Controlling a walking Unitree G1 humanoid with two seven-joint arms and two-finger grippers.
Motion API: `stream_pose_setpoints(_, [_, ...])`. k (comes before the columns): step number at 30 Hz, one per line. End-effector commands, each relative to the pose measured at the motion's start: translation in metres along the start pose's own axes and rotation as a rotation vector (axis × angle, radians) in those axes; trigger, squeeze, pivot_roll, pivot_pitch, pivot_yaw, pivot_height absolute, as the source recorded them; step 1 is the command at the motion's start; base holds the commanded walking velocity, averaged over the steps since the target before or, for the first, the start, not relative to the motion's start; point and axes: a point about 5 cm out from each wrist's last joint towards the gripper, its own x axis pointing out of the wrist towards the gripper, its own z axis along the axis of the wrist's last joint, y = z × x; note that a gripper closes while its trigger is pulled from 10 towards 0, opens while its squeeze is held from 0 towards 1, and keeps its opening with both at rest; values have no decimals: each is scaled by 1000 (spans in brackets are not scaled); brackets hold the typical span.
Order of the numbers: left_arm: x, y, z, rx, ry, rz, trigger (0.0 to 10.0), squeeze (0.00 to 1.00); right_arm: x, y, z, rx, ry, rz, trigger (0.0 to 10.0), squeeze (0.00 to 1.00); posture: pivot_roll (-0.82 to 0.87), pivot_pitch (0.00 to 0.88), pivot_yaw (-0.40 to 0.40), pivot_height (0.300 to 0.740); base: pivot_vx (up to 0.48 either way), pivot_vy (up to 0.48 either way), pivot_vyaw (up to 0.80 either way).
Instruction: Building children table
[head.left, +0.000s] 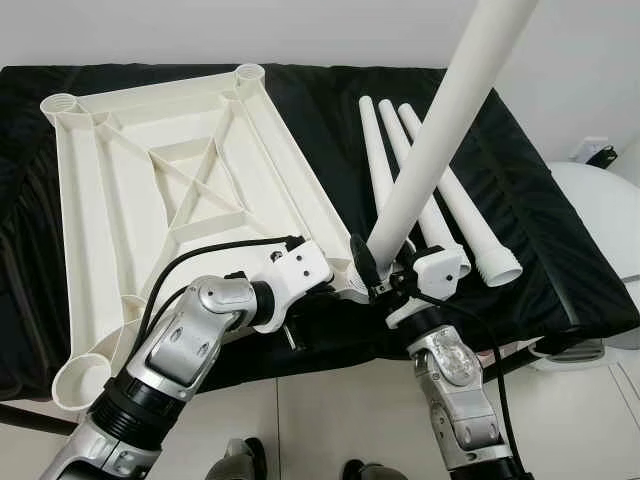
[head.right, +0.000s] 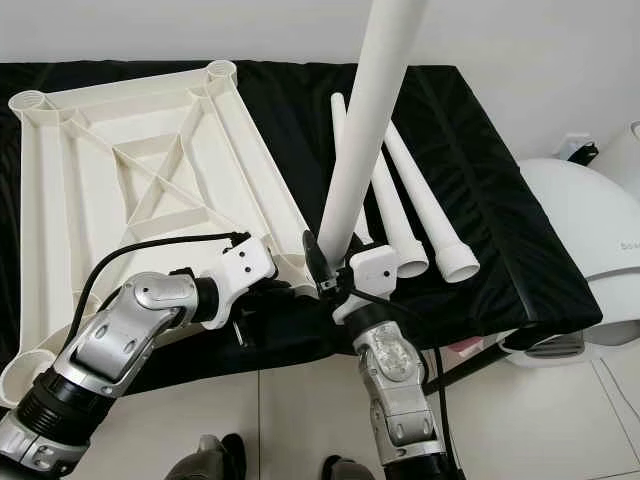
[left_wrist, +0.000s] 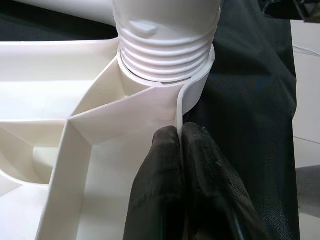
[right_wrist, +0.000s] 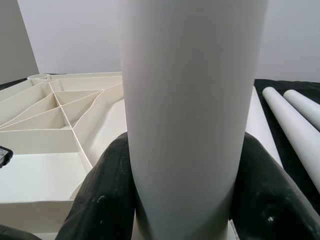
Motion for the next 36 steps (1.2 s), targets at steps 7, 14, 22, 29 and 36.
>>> stream_pose_setpoints(7, [3, -3, -16, -50, 75, 17, 10000, 0, -13, -5, -27, -2, 169, -113, 10000, 0, -13, 196, 2, 740, 0, 0, 0])
stream_pose_setpoints(14, [2, -3, -16, -46, 79, 11, 10000, 0, -14, -5, -27, -6, 171, -193, 10000, 0, -9, 193, 9, 740, 0, 0, 0])
stream_pose_setpoints(22, [1, -2, -16, -44, 80, 11, 10000, 0, -17, -5, -28, -4, 175, -266, 10000, 0, -7, 195, 11, 740, 0, 0, 0])
stream_pose_setpoints(29, [1, -2, -16, -44, 81, 12, 10000, 0, -18, 0, -26, -7, 174, -280, 10000, 0, -6, 197, 8, 740, 0, 0, 0])
stream_pose_setpoints(36, [2, -1, -16, -45, 80, 18, 10000, 0, -19, -3, -23, -25, 156, -296, 10000, 0, -8, 197, 6, 740, 0, 0, 0])
